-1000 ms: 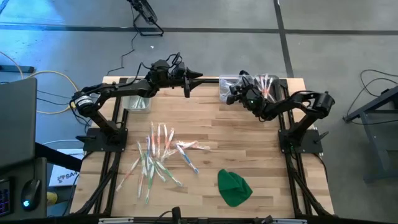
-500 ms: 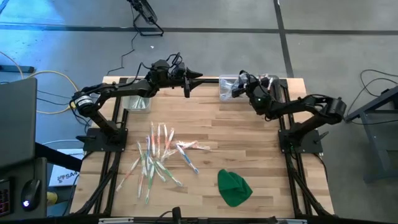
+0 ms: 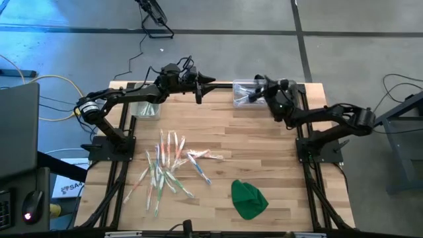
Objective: Pick & Place Toothbrushes
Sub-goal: Put the blue toothbrush into the transparent bin
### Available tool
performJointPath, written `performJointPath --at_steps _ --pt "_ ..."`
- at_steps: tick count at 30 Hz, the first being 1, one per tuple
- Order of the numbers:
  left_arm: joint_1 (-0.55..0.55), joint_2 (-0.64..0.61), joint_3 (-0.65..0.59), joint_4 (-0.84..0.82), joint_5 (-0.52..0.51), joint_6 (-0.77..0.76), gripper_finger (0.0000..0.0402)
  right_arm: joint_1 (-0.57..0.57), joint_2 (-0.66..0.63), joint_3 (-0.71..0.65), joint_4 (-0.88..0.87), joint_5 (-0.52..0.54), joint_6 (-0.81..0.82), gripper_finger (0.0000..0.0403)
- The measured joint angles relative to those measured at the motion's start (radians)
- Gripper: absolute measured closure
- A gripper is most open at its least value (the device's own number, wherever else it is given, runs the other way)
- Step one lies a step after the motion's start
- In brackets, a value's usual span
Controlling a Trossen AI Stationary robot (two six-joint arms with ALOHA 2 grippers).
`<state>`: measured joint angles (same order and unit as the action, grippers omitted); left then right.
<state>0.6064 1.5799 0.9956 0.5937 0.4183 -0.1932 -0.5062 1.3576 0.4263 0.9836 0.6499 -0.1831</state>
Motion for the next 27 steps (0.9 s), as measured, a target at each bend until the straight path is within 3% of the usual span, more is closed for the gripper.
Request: performJointPath --at_steps 7,12,19,27 --pt "0.000 0.000 0.000 -0.032 0.000 -0.021 0.0218 0.035 -0.019 0.000 -0.002 -0.411 0.007 0.0227" --pt "-0.001 0.000 0.000 -0.056 0.000 -0.021 0.0218 0.037 -0.019 0.000 -0.009 -0.618 0.007 0.0227" --pt "-0.043 -0.032 0.000 -0.126 0.011 0.004 0.0218 0.037 -0.019 0.000 -0.028 -0.651 0.137 0.0227" --pt "-0.112 -0.171 0.000 -0.453 -0.002 0.154 0.0218 0.042 -0.019 0.000 -0.072 -0.652 0.163 0.0227"
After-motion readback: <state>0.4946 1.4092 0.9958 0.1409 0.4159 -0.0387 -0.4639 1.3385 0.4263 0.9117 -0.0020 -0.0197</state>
